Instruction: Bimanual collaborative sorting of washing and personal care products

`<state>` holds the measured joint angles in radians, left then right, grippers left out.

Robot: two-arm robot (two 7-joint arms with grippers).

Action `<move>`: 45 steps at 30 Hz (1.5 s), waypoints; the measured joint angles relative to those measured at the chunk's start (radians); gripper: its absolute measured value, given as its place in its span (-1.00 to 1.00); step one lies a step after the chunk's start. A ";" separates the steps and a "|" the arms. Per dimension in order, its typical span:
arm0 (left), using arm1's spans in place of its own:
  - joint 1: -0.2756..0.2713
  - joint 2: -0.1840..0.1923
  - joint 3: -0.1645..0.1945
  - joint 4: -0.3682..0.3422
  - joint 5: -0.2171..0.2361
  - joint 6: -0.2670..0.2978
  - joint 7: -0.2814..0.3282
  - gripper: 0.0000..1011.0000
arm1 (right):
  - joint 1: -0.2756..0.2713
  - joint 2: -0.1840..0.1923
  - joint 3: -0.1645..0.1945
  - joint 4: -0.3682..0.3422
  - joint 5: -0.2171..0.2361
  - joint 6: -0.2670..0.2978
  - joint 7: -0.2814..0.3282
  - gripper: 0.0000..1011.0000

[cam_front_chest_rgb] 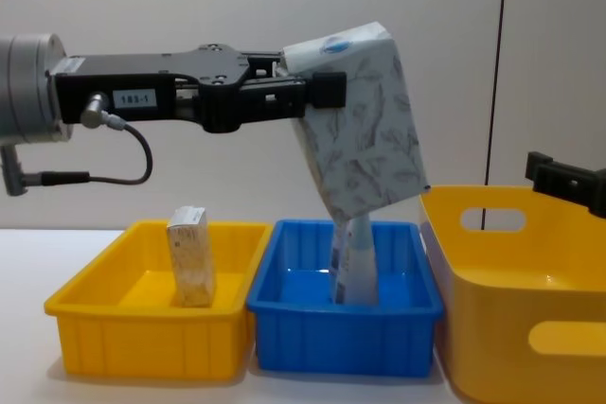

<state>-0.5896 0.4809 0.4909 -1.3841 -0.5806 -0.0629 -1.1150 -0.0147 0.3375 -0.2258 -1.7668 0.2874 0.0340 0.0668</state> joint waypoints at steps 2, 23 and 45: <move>-0.003 0.003 0.002 0.000 -0.001 -0.002 -0.004 -0.29 | 0.000 0.000 0.000 0.000 0.000 0.000 0.000 0.98; -0.020 0.019 0.018 -0.002 -0.001 -0.007 -0.017 -0.29 | 0.001 0.015 0.017 -0.007 0.031 0.000 0.047 0.98; -0.023 0.022 0.022 -0.004 0.000 -0.008 -0.020 -0.29 | 0.094 0.174 0.094 0.062 0.263 0.045 0.404 0.98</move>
<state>-0.6128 0.5024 0.5125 -1.3878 -0.5807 -0.0705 -1.1350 0.0790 0.5110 -0.1313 -1.7051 0.5506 0.0787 0.4710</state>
